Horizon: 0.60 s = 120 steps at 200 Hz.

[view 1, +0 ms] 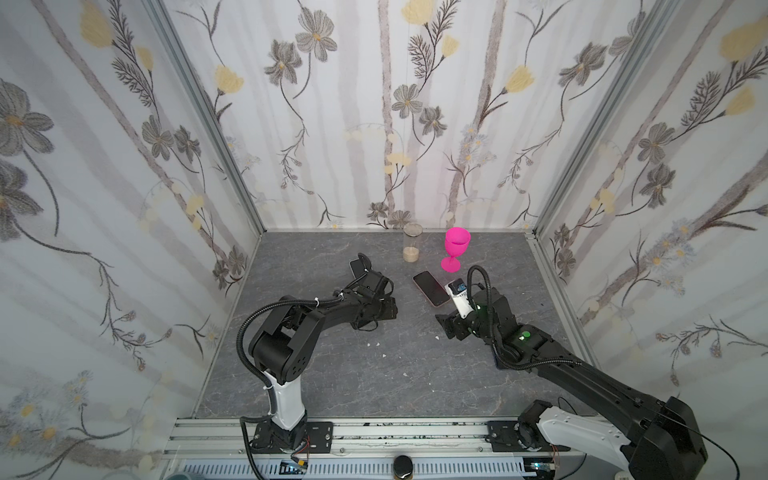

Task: Put the phone into the phone case
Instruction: 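Move the right gripper over the blue-edged phone while the left holds the case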

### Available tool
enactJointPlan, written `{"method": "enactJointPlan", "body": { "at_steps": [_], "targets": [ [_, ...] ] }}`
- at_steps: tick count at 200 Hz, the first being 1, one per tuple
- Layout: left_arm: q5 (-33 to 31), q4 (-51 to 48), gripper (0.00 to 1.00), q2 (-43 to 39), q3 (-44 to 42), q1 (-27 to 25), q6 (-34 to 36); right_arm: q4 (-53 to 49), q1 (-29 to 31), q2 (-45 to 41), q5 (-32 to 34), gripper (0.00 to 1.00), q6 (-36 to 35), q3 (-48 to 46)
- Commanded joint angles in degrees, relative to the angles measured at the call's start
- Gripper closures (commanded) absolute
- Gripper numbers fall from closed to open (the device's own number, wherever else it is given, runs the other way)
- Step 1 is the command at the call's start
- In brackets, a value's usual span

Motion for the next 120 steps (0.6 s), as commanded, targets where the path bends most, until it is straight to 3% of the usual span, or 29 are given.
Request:
{"method": "enactJointPlan", "body": {
  "at_steps": [1,53,120],
  "targets": [
    [3.54,-2.45,0.41,-1.13,-1.86,-0.97,1.28,0.21,-0.04,-0.83,0.93,0.14,1.03,-0.22],
    [11.55,-1.43,0.42,-3.95,-4.91,-4.74,4.88,-1.48,-0.04,-1.92,3.64,0.14,2.75,0.4],
    [18.02,-0.32,0.45,-4.71,-4.5,-5.46,10.44,-7.44,-2.99,-6.14,14.01,0.09,14.96,-0.45]
  ]
}}
